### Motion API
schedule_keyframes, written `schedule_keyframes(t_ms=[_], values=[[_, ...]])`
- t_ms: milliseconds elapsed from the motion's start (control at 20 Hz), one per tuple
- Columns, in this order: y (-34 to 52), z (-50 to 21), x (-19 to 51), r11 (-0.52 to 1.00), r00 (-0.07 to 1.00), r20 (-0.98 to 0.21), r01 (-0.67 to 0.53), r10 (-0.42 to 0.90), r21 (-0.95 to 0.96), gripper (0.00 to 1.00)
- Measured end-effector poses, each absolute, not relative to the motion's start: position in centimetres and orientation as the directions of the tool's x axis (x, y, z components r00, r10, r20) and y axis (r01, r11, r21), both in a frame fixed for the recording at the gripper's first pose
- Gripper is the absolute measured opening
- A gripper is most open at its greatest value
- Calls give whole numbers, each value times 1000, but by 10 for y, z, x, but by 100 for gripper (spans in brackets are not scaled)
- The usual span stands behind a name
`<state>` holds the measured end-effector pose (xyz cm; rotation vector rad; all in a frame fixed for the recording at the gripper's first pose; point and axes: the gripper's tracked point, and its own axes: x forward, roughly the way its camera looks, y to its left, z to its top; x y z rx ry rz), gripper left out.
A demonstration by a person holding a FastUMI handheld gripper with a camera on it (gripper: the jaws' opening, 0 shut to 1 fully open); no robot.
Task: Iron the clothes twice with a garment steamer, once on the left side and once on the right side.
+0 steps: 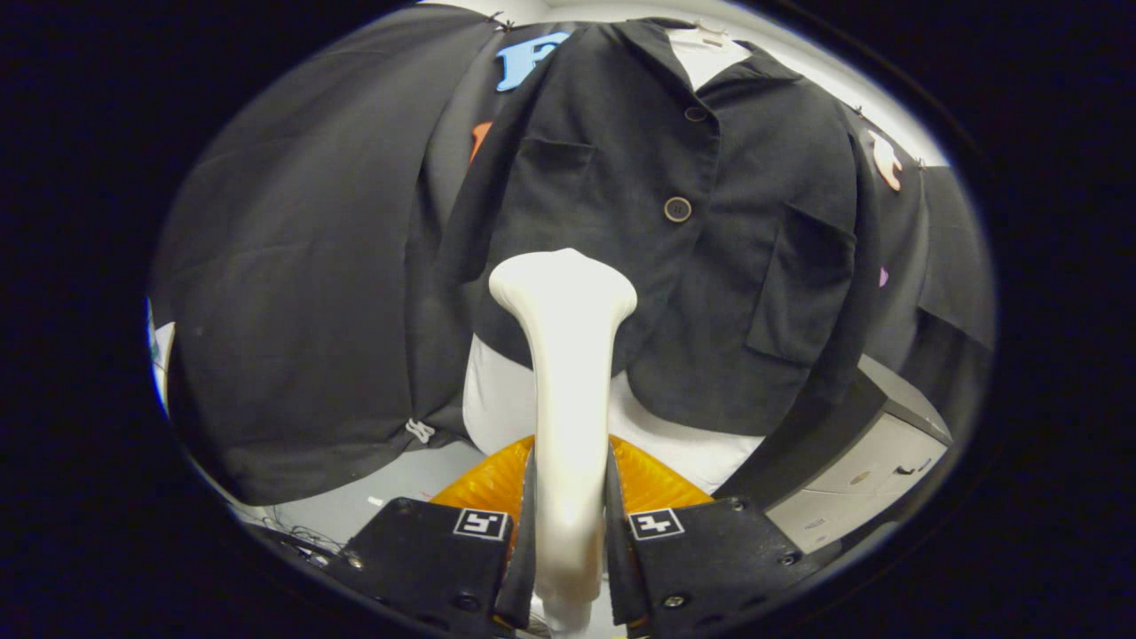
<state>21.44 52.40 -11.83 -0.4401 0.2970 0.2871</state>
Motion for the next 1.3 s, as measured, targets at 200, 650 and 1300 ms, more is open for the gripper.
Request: schedule_keyframes(t_ms=[200,650,1300], values=[[520,-136,214,866,900,-393,-342,189,-366,36],[504,-167,197,856,874,-459,-353,158,-377,36],[367,-149,131,933,878,-476,-211,50,-291,36]])
